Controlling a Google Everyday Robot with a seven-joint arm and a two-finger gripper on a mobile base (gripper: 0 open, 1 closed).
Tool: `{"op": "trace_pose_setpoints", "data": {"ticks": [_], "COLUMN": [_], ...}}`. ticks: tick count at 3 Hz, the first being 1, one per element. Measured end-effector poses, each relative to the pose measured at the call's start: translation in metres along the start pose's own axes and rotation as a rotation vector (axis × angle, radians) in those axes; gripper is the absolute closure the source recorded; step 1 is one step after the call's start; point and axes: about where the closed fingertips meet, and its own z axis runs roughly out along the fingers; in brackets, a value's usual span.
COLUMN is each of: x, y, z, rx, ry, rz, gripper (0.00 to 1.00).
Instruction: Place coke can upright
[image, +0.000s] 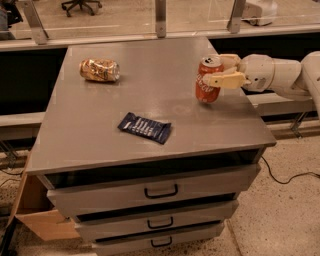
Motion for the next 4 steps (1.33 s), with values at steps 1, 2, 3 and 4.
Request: {"op": "trace_pose_setpoints", "data": {"ticks": [1, 2, 3, 4], "x": [0.007, 0.012, 0.011, -0.017], "y": [0.006, 0.011, 0.018, 0.023], "z": [-0.004, -0.008, -0.017, -0.039], "rx": [0.003, 0.009, 0.021, 0.037], "ry": [-0.013, -0.023, -0.018, 0.044], "rz": [0.014, 0.024, 0.024, -0.014], "gripper": [0.13, 0.0, 0.0, 0.0]}}
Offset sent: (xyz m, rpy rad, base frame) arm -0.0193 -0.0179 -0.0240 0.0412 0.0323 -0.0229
